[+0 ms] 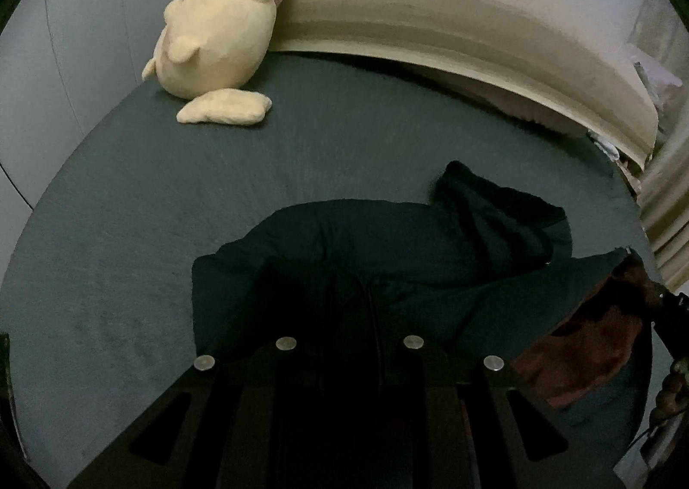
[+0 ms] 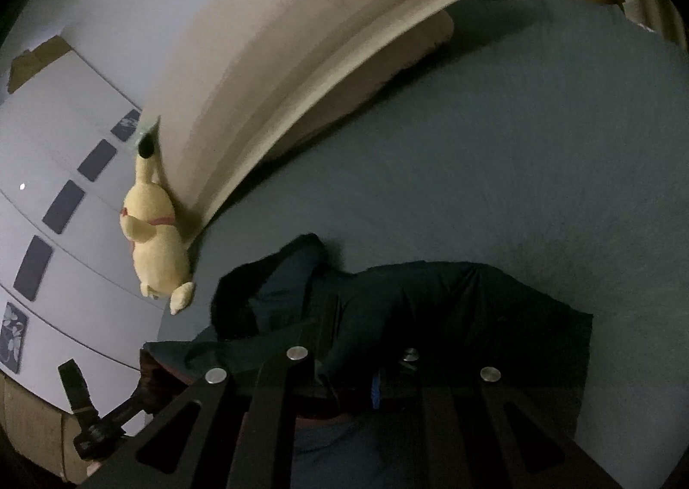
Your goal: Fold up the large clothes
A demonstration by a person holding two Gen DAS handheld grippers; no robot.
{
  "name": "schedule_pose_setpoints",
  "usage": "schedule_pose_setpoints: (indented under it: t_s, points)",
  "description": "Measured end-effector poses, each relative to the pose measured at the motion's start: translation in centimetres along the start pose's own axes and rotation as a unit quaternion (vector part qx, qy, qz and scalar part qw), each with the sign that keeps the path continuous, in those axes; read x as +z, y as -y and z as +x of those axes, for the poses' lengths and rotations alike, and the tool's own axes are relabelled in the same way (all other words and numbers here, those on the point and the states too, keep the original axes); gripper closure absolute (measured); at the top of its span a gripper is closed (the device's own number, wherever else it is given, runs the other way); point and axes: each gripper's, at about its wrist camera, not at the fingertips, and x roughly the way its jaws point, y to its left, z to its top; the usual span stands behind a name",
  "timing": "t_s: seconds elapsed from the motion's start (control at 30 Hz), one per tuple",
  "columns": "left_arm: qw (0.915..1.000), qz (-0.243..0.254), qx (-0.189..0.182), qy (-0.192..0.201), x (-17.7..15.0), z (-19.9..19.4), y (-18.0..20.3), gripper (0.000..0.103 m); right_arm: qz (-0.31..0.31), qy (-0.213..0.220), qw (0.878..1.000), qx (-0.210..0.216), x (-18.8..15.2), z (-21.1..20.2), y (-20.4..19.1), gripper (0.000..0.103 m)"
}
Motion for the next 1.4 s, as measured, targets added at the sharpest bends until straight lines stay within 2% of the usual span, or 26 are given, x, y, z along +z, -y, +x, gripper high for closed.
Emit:
schedule_pose_setpoints:
  t_s: [0.33,0.73,0.87,1.03,1.4]
  points:
    - [0.9999,0.001,0.011,-0.011,-0.1,1.7,0.1,0.086,0.008,-0.023,1.000,-0.015,-0.2,3.0,1.4,0.092]
    - [0.9996,-0.015,0.009,-0.022,-0.1,3.2,-0.7,0.085,-0.003,-0.035,0.999,-0.024,0.1,4.2,1.2,0.092]
    - [0.9997,-0.013,0.018,-0.009,0.0,2.4,-0.5,0.085,-0.015,-0.027,0.999,-0.021,0.5,3.7,0.3,0.092]
    - [0.9996,-0.016,0.021,0.008,1.4,1.6,-0.5,0.085,-0.034,-0.012,0.999,-0.010,1.8,2.9,-1.0,0.092]
    - [0.9996,-0.009,0.023,-0.014,3.4,4.3,-0.1,0.085,-0.021,-0.020,1.000,-0.010,3.1,4.9,-0.1,0.092]
